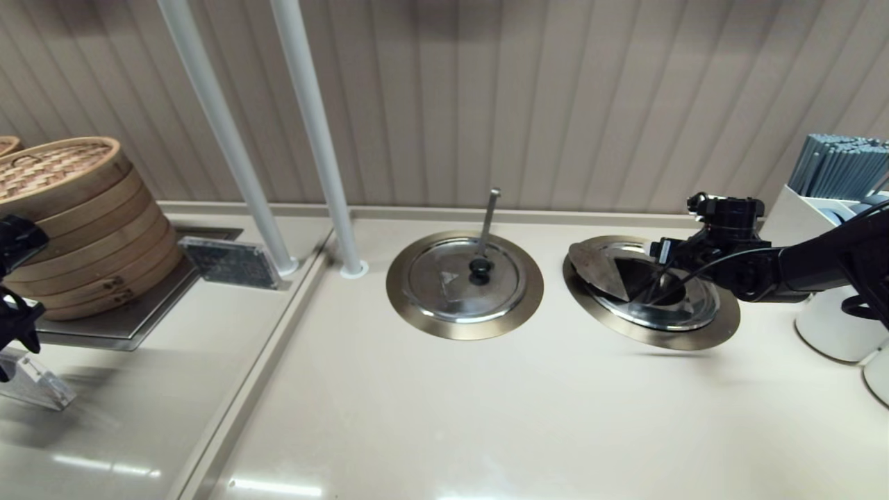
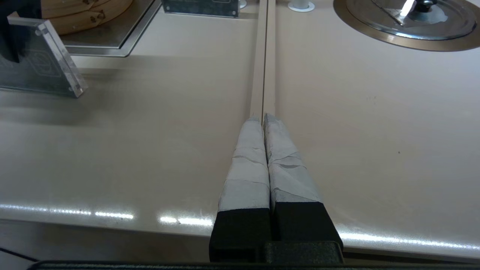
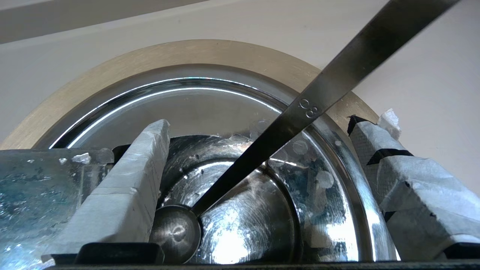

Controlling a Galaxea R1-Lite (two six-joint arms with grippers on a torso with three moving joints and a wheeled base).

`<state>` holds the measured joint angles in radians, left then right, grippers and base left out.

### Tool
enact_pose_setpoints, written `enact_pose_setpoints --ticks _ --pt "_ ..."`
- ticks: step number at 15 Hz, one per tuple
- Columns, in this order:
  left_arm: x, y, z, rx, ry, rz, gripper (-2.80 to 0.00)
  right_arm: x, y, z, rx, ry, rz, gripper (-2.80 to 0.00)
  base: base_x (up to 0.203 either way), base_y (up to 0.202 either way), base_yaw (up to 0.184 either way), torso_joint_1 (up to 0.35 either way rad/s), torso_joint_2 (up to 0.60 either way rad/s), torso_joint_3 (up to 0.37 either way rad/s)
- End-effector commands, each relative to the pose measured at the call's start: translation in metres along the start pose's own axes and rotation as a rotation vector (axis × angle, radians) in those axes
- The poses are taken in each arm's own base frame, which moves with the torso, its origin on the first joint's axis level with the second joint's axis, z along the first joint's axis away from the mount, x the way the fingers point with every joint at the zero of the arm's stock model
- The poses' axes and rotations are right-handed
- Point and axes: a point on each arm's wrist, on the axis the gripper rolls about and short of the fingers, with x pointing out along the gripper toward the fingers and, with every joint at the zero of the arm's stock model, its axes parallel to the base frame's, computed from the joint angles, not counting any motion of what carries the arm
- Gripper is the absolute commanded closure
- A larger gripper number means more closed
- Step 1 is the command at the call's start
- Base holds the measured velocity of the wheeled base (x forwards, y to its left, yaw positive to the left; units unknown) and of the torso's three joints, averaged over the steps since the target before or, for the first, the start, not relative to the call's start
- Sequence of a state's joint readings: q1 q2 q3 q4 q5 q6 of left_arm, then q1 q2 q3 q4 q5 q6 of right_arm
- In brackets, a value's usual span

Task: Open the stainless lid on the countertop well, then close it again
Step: Stir with a spoon, then close the lid

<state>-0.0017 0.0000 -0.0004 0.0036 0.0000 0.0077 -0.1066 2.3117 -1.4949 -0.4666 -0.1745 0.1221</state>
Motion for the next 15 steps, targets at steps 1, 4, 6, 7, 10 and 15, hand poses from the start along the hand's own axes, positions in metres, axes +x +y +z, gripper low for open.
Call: enact_pose_setpoints --ticks 1,4,6,7,10,15 --pt "0.000 0.000 0.000 0.000 0.000 0.000 0.00 -0.019 0.002 0.008 0.012 -0.007 0.008 -2.80 0.000 0.000 0.000 0.000 0.00 0.000" --pt "0.000 0.000 0.000 0.000 0.000 0.000 0.00 -0.045 -0.001 0.009 0.027 0.018 0.009 -2.80 0.000 0.000 0.000 0.000 0.00 0.000" --pt "0.000 0.000 0.000 0.000 0.000 0.000 0.00 -0.065 0.000 0.011 0.032 0.026 0.023 -2.80 0.000 0.000 0.000 0.000 0.00 0.000" --pt "0.000 0.000 0.000 0.000 -0.001 0.000 0.00 -0.076 0.004 0.010 0.029 0.035 0.046 -2.80 0.000 0.000 0.000 0.000 0.00 0.000" --pt "0.000 0.000 0.000 0.000 0.000 0.000 0.00 -0.116 0.023 0.007 -0.013 0.055 0.119 -2.80 0.000 0.000 0.000 0.000 0.00 0.000" --pt "0.000 0.000 0.000 -0.001 0.000 0.000 0.00 -0.186 0.057 0.012 -0.239 -0.022 0.204 -2.80 0.000 0.000 0.000 0.000 0.00 0.000"
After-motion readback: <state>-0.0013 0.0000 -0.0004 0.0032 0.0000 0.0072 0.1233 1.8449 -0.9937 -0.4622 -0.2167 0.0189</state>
